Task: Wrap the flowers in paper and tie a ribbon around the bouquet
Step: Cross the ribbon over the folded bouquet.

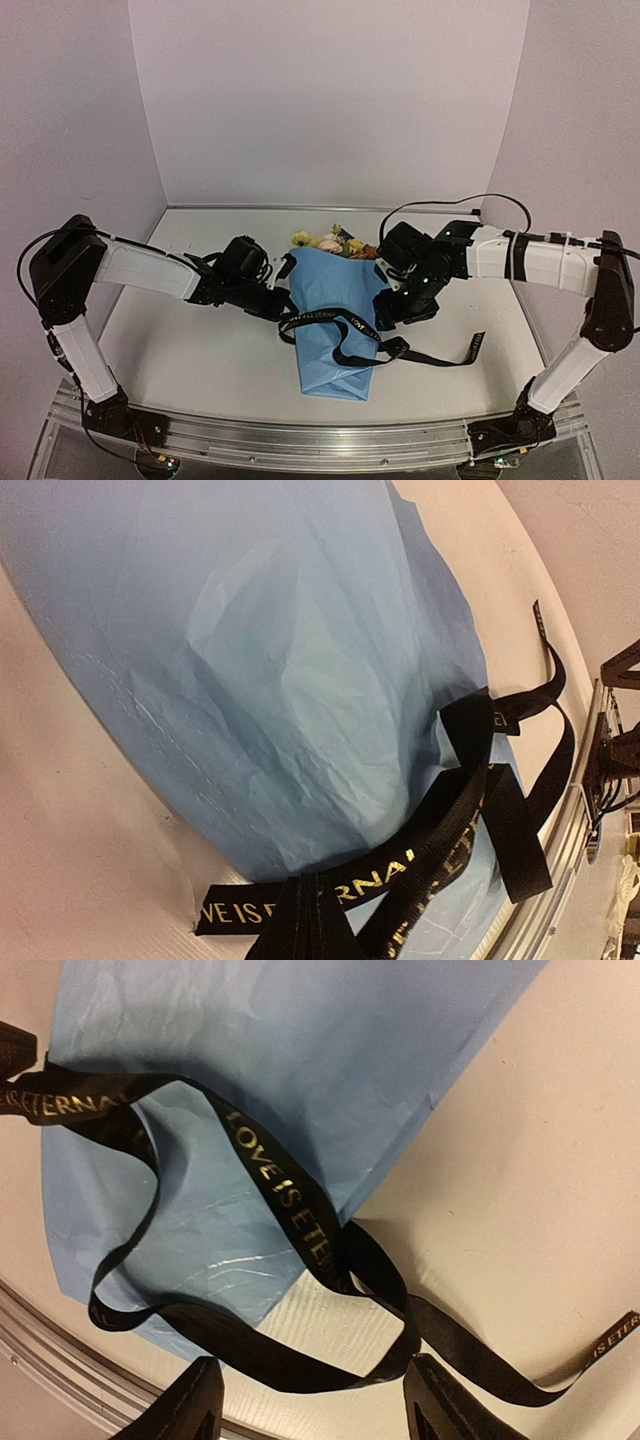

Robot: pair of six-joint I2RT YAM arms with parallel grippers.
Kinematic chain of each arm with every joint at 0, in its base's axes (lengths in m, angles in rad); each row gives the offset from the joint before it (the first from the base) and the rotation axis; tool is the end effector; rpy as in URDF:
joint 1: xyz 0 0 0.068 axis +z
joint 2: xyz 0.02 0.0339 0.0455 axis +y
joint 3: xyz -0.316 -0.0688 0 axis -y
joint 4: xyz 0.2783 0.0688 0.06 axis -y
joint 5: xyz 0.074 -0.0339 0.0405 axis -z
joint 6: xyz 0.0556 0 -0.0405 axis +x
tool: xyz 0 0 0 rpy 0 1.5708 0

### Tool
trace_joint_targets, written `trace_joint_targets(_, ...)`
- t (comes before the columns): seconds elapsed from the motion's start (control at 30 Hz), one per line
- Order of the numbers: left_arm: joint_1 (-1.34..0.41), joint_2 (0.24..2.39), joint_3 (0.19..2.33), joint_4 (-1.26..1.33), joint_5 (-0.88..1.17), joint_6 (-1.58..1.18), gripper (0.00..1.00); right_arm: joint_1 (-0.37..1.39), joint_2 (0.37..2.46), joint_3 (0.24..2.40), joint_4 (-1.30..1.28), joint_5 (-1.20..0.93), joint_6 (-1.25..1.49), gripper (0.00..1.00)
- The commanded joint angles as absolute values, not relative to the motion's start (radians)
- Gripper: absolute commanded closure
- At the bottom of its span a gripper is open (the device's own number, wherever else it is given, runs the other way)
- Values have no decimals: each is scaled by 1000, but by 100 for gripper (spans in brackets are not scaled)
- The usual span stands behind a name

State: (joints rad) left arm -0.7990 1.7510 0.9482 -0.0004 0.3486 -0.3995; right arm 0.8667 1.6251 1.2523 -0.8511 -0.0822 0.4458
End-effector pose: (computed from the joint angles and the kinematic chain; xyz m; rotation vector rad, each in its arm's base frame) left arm 0.2659 -0.3005 0.1750 0.6794 2.4478 -0.9456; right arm 0.2310 0.2790 0.2618 -0.6239 2.8211 0.4030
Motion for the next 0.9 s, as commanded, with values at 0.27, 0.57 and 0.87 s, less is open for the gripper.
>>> trace_joint_targets(0.27, -796, 1654, 960, 9, 194, -420, 100, 778, 1473, 1055, -811, 21, 535, 32)
trace_joint_targets(0.57, -779, 1627, 943, 6, 135, -442, 100, 729, 1391, 907, -803, 110, 613, 25)
trace_joint_targets(0.87, -773, 1697, 948, 8, 236, -389, 76, 715, 1376, 859, -766, 81, 619, 23)
